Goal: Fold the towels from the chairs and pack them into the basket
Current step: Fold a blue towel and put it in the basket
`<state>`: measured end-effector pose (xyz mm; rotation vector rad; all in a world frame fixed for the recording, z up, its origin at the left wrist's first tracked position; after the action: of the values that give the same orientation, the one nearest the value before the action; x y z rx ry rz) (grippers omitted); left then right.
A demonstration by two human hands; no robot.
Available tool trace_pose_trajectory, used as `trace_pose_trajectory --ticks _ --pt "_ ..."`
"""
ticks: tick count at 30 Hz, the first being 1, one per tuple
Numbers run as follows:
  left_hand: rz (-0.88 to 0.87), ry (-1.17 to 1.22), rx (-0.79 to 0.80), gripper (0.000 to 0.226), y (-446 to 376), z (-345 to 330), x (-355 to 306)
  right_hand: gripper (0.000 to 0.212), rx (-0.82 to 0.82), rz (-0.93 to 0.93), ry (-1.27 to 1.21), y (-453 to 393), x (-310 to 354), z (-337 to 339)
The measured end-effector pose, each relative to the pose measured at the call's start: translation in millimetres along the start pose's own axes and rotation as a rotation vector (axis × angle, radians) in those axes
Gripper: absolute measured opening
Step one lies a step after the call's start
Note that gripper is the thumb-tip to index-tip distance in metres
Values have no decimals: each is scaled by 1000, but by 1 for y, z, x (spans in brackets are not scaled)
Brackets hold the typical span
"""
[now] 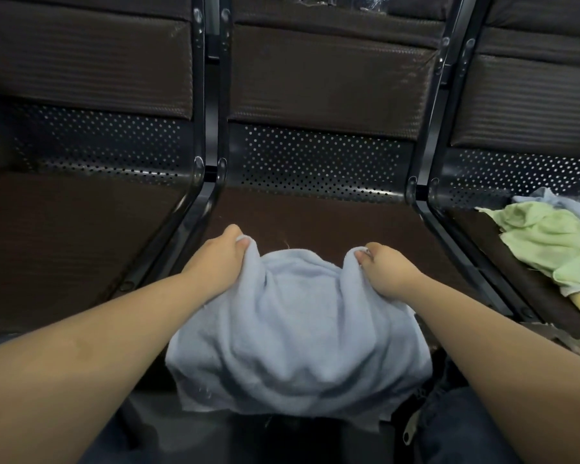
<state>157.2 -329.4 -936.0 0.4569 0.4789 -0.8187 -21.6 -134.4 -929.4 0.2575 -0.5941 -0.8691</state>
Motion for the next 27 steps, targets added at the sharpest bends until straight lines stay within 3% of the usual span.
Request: trace_pose_trajectory --ticks 6,8,12,15,18,21,27 --pt "48 100 -78 25 28 32 17 44 52 -17 31 33 -13 7" --pt "54 72 6 23 42 30 17 41 128 -10 56 48 -16 3" --pt "18 -17 369 27 83 -7 19 36 328 35 231 85 -12 -18" --pt "29 -30 435 30 106 -16 31 35 425 26 287 104 -12 -26" --pt "134 207 460 30 121 -12 49 34 528 -77 46 112 -33 -28" --pt "297 338 650 29 140 -17 70 24 656 -215 -147 121 -65 -31" --pt "384 400 721 26 146 -1 85 18 602 -241 -319 123 -97 -17"
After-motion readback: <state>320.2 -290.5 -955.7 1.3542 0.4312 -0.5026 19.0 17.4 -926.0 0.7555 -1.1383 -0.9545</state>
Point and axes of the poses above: each hand's wrist, its own y-axis away from the middle knuckle, its own z-axis out of the back of the hand, x = y × z, the point moved 7 cm from there along -y, towards the middle knuckle, and after that the axes turned 10 degrees about x, right-handed, at the moved point
